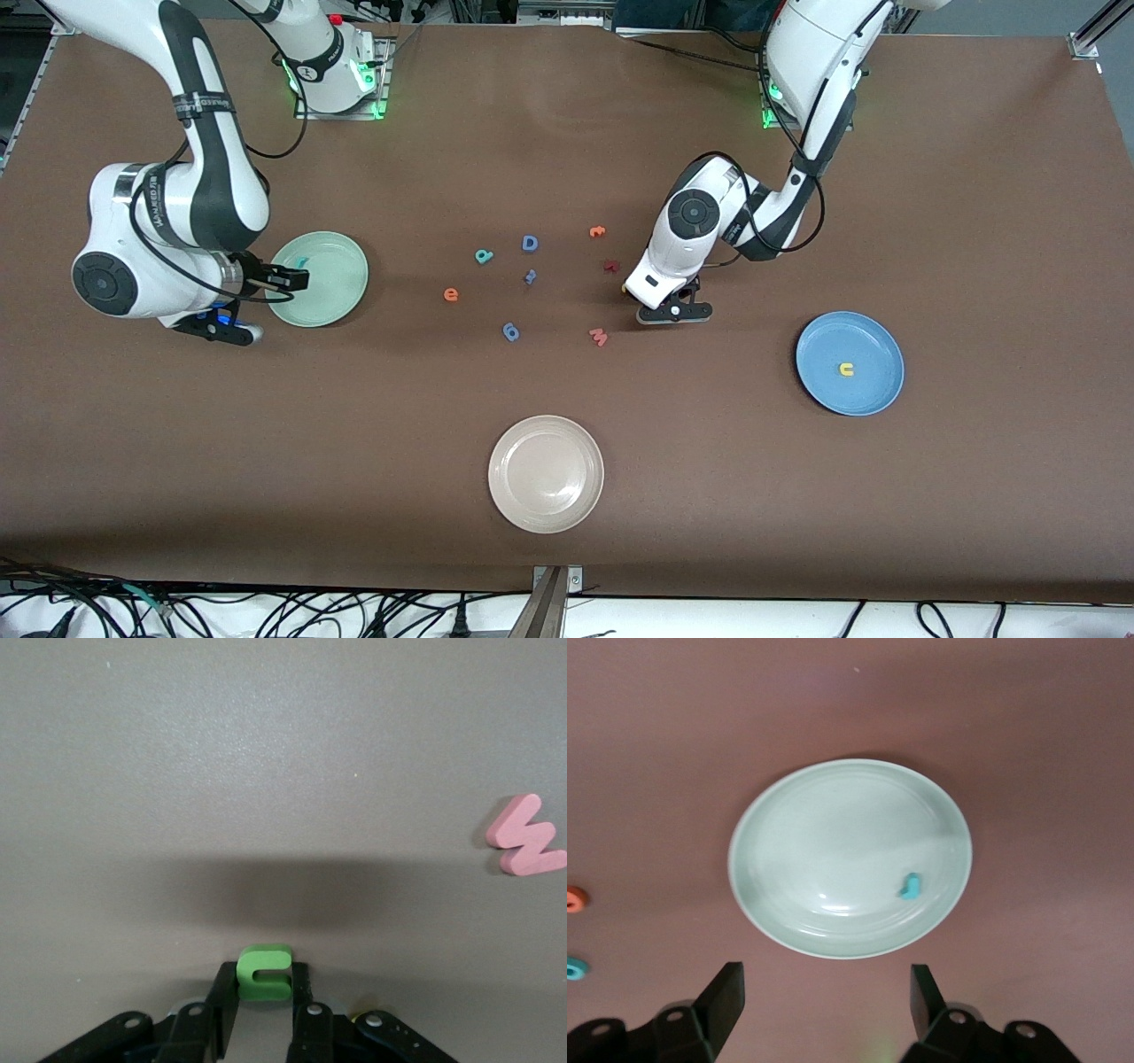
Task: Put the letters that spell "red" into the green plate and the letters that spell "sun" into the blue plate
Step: 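Place the green c on the blue plate while the right gripper reaches orange e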
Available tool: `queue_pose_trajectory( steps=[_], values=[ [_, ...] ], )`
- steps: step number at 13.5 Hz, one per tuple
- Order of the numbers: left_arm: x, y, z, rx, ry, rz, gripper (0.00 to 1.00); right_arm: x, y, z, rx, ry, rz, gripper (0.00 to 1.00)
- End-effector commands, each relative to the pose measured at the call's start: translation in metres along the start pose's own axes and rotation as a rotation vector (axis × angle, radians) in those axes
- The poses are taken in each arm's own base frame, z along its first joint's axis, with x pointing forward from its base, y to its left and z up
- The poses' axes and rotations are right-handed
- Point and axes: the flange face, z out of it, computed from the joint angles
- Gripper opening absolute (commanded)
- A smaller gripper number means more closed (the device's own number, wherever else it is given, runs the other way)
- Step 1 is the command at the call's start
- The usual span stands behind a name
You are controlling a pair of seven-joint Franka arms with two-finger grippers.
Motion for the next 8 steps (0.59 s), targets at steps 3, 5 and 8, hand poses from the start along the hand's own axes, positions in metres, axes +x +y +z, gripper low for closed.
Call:
queue_pose_trajectory(
  steps=[3,5,8],
  values=[
    [-0.003,0.001,-0.001,0.011,0.02,-0.001,0.22,-0.016,-0.061,-0.009,0.013,0.011,0.09,0.99],
    [-0.002,0.0,-0.001,0.01,0.021,-0.002,0.19,-0.022,-0.089,0.0,0.051,0.009,0.151,0.99],
    [-0.001,-0.001,0.0,0.012,0.021,-0.003,0.15,-0.028,-0.131,0.019,0.075,0.032,0.24,0.99]
  ],
)
